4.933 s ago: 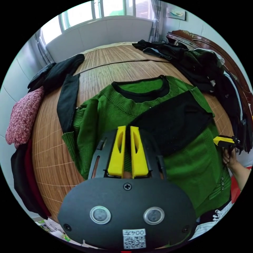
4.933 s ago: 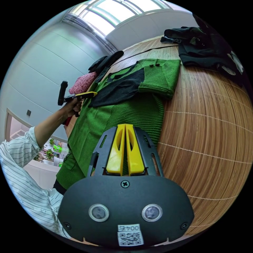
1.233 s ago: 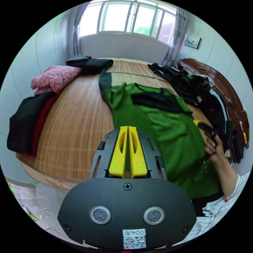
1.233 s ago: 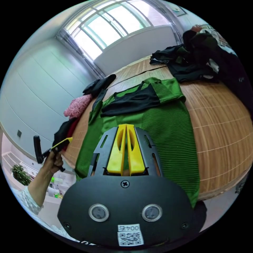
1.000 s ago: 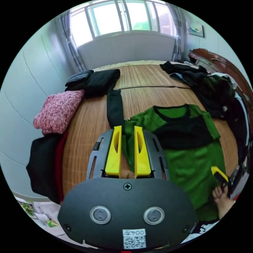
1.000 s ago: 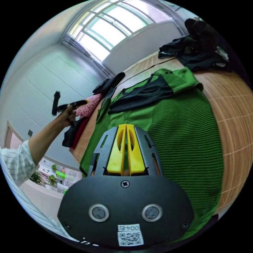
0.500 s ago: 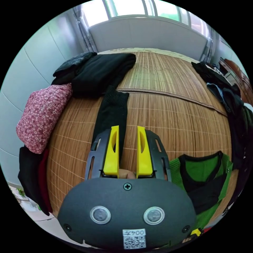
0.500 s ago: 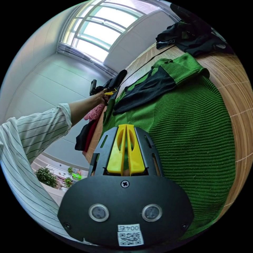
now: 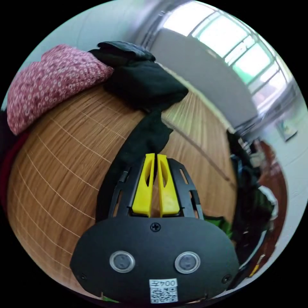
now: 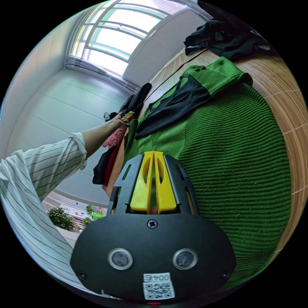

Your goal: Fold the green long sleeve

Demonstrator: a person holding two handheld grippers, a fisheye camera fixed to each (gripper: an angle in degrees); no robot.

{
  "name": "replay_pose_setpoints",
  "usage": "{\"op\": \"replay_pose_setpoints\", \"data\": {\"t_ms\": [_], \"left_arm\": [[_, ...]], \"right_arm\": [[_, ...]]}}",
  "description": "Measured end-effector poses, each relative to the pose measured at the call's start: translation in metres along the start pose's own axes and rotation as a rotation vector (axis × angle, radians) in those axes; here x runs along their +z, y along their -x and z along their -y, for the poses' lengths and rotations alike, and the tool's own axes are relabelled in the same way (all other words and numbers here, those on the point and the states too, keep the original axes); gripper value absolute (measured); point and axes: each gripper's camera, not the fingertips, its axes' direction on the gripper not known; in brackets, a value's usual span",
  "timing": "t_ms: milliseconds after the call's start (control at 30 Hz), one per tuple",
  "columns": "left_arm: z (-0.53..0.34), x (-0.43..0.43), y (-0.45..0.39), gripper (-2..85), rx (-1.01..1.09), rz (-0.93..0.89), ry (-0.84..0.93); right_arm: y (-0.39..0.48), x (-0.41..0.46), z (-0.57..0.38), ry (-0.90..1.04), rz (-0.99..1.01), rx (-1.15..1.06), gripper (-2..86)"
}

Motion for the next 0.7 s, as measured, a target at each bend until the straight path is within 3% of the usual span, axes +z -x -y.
{"op": "replay_pose_setpoints", "data": {"t_ms": [100,233,367,533,700], "left_arm": [[0.002,-0.063,0.001,1.6,-0.080,-0.238,-0.009],[-0.021,-0.175,-0.059,1.6,0.111,-0.340,-0.001],[-0.100,-0.261,-0.131,1.8,0.383,-0.429,0.042],[-0.243,-0.284,-0.164,2.8,0.613,-0.457,0.110],[-0.369,-0.240,-0.168,5.6,0.771,-0.287,0.235]], "right_arm": [[-0.002,0.000,-0.002,-0.002,-0.017,-0.017,-0.8],[-0.006,-0.002,-0.005,-0.009,-0.031,-0.031,-0.7],[-0.011,-0.006,-0.007,-0.018,-0.034,-0.037,-0.7],[-0.017,-0.012,-0.011,-0.017,-0.021,-0.061,-0.7],[-0.041,-0.030,-0.017,-0.065,0.040,-0.005,-0.7]]}}
